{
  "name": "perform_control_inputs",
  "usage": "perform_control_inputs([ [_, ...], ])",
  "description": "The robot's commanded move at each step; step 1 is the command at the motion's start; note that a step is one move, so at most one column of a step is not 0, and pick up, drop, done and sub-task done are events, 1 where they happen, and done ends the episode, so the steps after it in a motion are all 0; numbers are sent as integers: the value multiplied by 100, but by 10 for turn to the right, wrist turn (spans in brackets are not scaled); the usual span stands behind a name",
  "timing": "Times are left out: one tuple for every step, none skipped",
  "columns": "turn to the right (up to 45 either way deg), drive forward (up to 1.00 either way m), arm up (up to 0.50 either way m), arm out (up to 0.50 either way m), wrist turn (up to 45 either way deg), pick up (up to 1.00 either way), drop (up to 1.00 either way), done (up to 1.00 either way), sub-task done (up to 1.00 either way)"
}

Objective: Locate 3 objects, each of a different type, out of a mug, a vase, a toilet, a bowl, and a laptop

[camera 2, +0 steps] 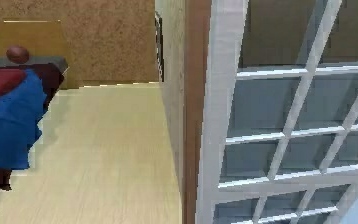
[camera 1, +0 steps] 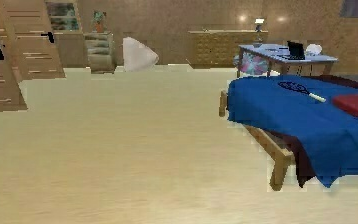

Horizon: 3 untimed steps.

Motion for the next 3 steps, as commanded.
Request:
perform_control_inputs([
  [0, 100, 0, 0, 0, 0, 0, 0, 0],
  [0, 100, 0, 0, 0, 0, 0, 0, 0],
  [0, 90, 0, 0, 0, 0, 0, 0, 0],
])
